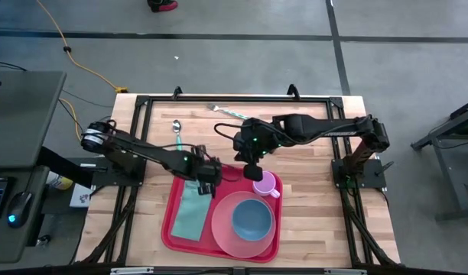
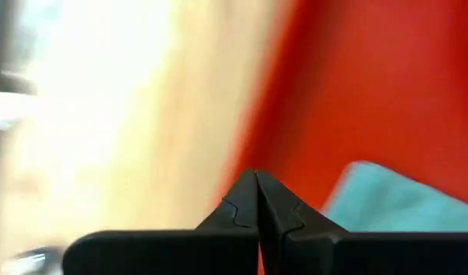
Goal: Set up tray
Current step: Adjust the red serving tray
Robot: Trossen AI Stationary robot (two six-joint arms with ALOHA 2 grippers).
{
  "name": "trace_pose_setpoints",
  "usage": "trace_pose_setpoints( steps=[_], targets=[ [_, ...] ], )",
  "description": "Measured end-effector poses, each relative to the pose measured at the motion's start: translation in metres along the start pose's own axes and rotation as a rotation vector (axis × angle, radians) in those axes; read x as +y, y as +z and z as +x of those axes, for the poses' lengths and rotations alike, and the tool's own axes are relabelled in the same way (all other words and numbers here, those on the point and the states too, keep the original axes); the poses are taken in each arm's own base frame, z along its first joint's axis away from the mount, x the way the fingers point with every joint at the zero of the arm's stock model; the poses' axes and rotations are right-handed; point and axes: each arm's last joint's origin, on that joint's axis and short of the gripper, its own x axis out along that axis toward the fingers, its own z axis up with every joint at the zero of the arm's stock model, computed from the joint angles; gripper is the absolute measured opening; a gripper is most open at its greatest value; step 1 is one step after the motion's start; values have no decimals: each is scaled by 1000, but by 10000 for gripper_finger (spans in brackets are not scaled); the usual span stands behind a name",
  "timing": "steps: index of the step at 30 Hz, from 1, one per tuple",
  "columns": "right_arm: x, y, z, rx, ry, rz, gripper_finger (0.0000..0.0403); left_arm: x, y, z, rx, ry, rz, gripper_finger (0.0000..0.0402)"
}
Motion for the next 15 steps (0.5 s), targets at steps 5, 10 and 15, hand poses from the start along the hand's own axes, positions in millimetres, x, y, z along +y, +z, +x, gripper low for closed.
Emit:
trace_pose_setpoints(
  steps=[5,10,15],
  targets=[
    [-4,-6,-40,-16,-110,0,0,28,-5,-41,-63,161,-29,24],
    [-14,-16,-89,-70,-173,22,0,60,-33,-80,-115,225,-108,24],
    [-28,-44,-110,-103,-215,123,0,90,-77,-109,-138,209,-233,24]
  ],
)
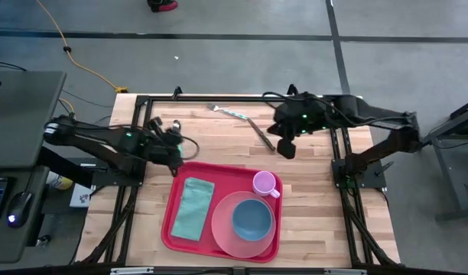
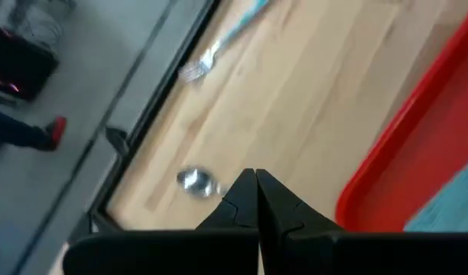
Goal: Set up tray
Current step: Adjust the red serving tray
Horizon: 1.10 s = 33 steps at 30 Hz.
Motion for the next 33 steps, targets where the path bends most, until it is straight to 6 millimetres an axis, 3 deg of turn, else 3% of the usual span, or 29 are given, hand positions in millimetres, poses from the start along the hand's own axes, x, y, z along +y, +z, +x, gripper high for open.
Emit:
trace_pose_setpoints(
  steps=[5,9,14,18,26,33],
  targets=[
    [-11,-37,17,-57,49,153,0,19,-35,-5,103,-143,-4,24],
    [-11,-60,37,-110,100,268,0,23,-63,2,249,-213,4,24],
    [-6,-70,60,-165,142,375,0,21,-88,11,430,-299,49,20],
    [-1,-66,63,-236,137,421,0,17,-101,19,525,-328,52,8],
    [2,-55,56,-345,83,445,0,6,-97,29,527,-280,10,8],
    [5,-55,55,-352,66,435,0,-17,-90,40,558,-349,-22,8]
  ],
)
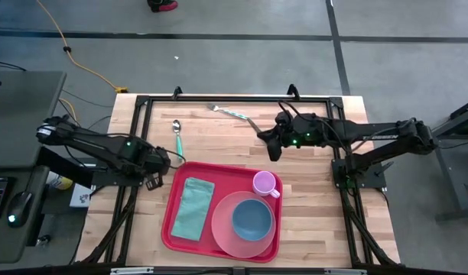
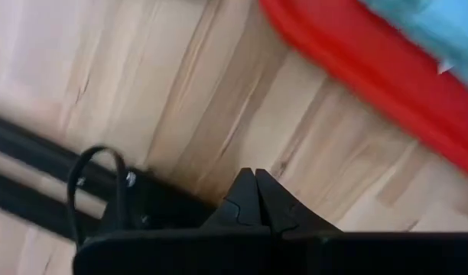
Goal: Set up tray
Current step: Adjust the red serving tray
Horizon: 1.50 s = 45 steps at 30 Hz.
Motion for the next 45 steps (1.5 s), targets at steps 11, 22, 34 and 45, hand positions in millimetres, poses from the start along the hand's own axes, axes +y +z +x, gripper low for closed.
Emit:
trace_pose_setpoints(
  steps=[11,22,34,45],
  targets=[
    [7,-7,-2,73,83,-74,0,-35,28,19,-87,-89,-77,8],
    [14,-13,-4,147,192,-166,0,-41,15,29,-4,72,-361,8],
    [17,-11,-9,144,262,-216,0,-71,-1,58,108,6,-513,8],
    [17,-7,-18,117,264,-215,0,-102,-19,71,199,-69,-472,8]
  ],
)
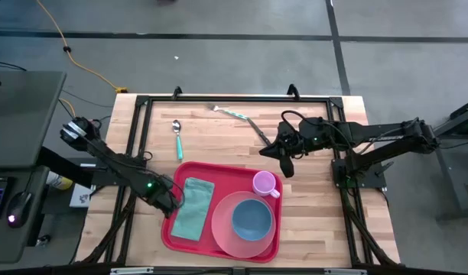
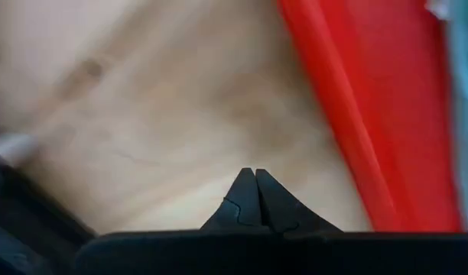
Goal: Set up tray
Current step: Adjust the red serving tray
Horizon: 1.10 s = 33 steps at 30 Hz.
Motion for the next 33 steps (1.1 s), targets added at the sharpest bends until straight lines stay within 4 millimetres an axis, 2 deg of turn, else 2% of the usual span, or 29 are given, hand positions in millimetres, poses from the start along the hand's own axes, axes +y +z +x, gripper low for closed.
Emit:
trace_pose_setpoints(
  steps=[2,6,23,33],
  targets=[
    [0,0,-1,-1,-1,0,0,-9,-4,4,6,-57,5,8],
    [0,0,-2,-4,-16,0,0,-15,-9,6,1,-92,17,8],
    [-2,-2,-2,13,-48,31,0,-27,-7,5,-68,-205,78,8],
    [4,-7,-1,32,-51,32,0,-37,-6,2,-134,-308,97,8]
  ],
)
